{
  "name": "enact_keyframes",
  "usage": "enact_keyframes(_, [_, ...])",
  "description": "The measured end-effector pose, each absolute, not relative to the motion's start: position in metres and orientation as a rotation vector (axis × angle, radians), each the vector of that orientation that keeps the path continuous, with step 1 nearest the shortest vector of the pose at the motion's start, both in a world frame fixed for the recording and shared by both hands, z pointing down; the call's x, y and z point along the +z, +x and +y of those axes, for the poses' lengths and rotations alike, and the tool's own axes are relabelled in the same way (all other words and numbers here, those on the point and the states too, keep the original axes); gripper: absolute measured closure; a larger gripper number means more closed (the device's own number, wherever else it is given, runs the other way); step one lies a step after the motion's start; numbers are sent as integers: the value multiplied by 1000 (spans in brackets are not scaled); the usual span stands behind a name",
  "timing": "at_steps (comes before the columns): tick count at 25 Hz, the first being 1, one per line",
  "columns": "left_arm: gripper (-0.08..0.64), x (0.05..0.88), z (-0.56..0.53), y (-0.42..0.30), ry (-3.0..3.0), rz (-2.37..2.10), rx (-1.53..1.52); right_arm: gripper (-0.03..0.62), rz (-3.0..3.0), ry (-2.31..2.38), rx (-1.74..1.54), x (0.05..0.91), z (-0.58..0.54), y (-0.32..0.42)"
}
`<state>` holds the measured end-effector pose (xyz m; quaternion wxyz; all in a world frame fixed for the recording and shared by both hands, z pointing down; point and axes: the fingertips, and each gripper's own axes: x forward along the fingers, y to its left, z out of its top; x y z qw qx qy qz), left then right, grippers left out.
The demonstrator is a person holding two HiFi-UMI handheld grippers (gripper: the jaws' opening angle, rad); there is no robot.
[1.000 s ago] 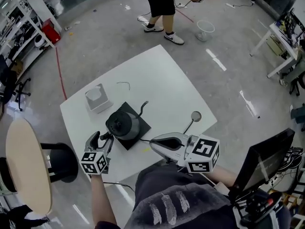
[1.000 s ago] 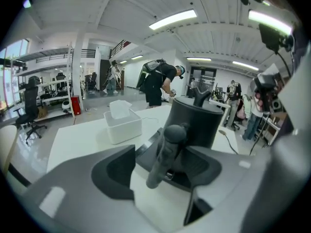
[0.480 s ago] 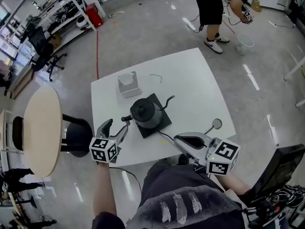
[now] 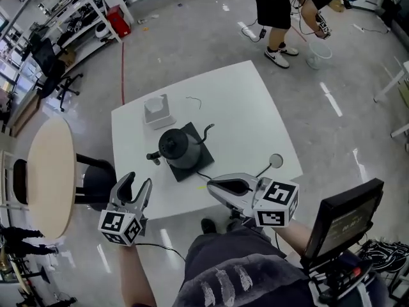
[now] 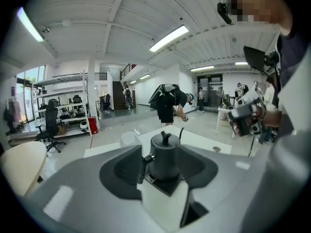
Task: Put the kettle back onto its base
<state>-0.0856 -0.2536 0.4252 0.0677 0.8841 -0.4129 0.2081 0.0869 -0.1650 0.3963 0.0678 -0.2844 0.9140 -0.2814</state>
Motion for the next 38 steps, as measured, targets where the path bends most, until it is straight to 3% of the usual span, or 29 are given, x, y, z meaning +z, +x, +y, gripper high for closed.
enact_keyframes(2, [438,411,-248,-83,2691,-1285,569,591,2762,-851,-839,396,-164,85])
enact_keyframes(3, [533,404,-245,-82,2701,-1309,552,591,2769,-850,-835,397,-162,84])
enact_keyframes(4, [558,400,-241,-81,2710,-1321,544,591,2778,-850,-831,397,-160,82])
enact_keyframes(24, [558,410,-62,-126,2797,-1071,359,591,2909,-1012,-736,394,0,-13])
enact_keyframes(33, [558,397,12,-84,2849,-987,373,591,2959,-999,-622,373,54,-8])
enact_keyframes(38, [558,400,44,-32,2846,-993,363,591,2944,-945,-577,371,85,35])
